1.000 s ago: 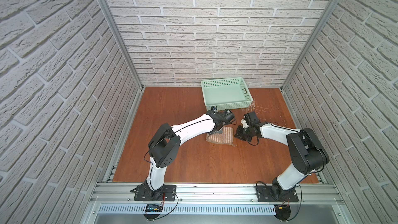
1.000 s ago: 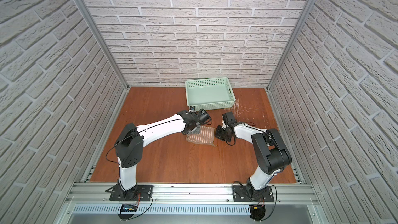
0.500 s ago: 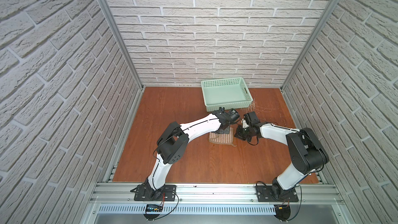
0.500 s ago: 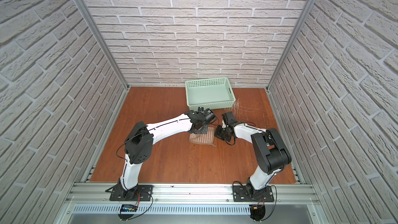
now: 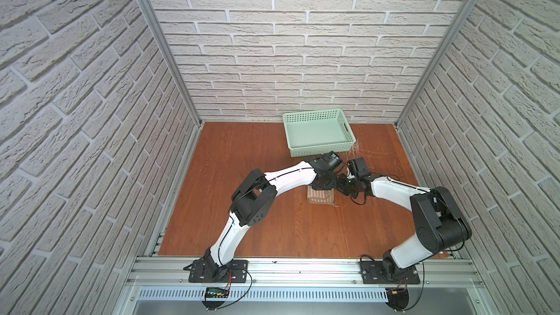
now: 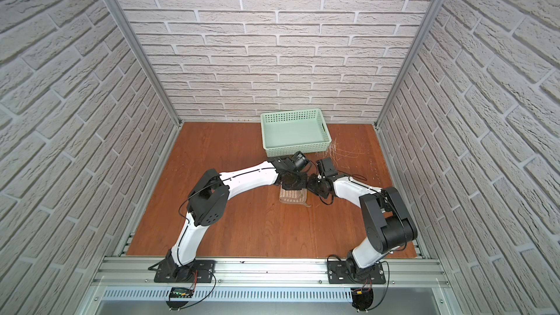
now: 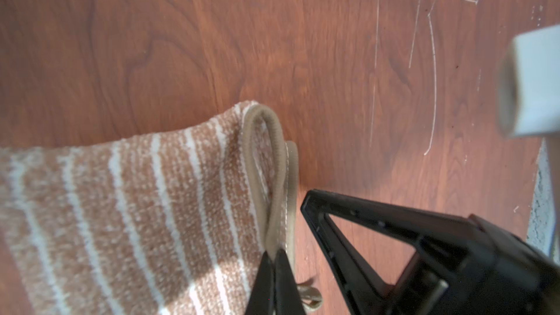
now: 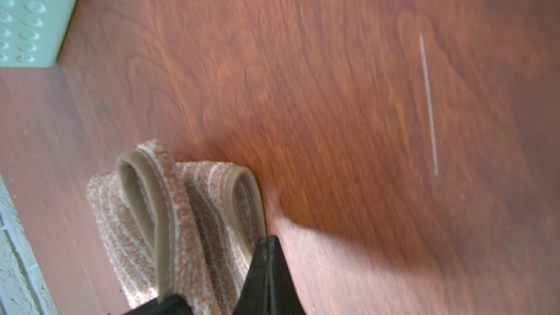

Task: Fold the square dishcloth
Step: Fold the cleaning item at the center of the board.

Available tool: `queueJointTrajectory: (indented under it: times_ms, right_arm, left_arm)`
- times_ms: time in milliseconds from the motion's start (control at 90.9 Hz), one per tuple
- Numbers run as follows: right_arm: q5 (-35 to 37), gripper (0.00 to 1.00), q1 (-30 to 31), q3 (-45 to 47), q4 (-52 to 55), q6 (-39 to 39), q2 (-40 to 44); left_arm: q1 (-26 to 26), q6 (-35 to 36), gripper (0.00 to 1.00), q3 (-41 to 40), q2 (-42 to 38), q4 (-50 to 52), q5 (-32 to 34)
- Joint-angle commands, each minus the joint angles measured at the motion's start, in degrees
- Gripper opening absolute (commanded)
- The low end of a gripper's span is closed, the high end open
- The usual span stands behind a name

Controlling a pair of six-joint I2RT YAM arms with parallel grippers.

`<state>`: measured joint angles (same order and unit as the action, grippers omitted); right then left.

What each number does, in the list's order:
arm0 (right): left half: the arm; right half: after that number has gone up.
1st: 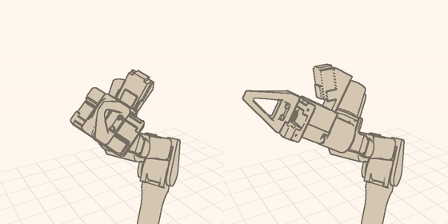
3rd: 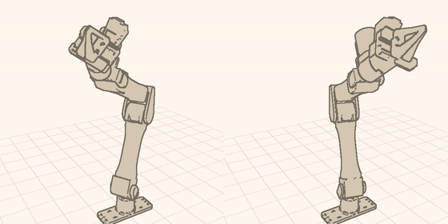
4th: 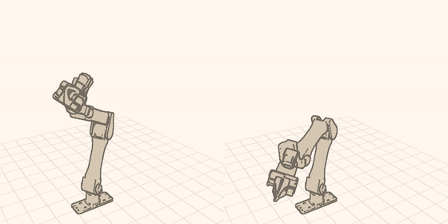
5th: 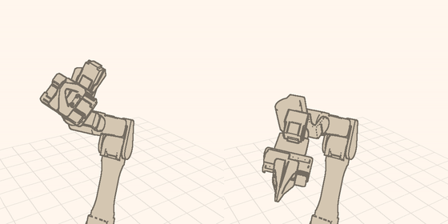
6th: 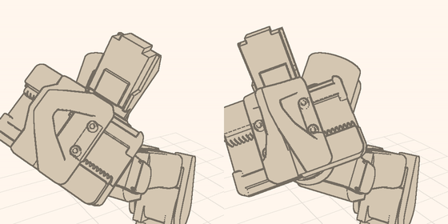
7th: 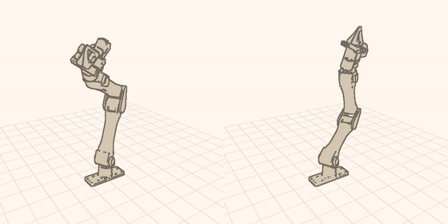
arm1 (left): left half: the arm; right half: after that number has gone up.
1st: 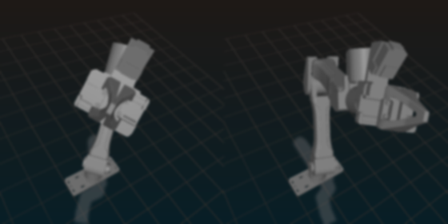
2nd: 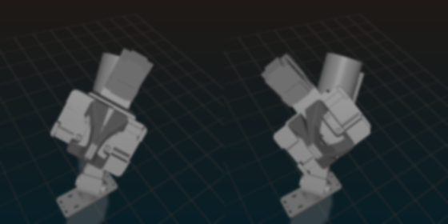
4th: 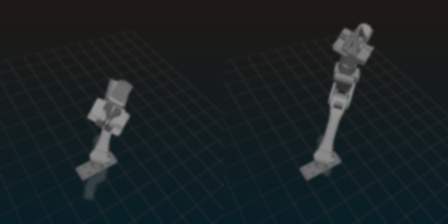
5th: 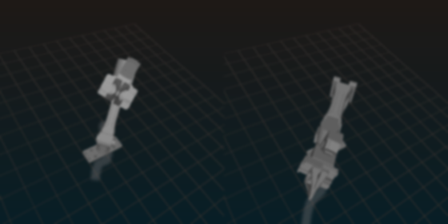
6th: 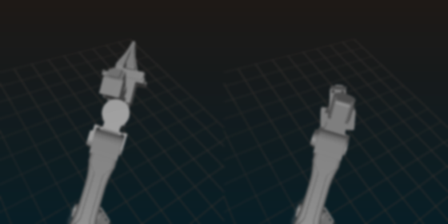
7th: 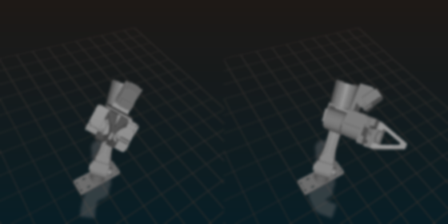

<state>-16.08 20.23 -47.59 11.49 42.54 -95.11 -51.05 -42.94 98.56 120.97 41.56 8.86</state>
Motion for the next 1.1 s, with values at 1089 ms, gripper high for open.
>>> queueJointTrajectory:
  times_ms: [1089]
  right_arm:
    - [-0.3,0.05,-0.1,0.89,-3.14,2.55,0.46]
  left_arm:
    - [-0.5,-4.46,0.0,4.06,4.63,-4.28,-8.92]
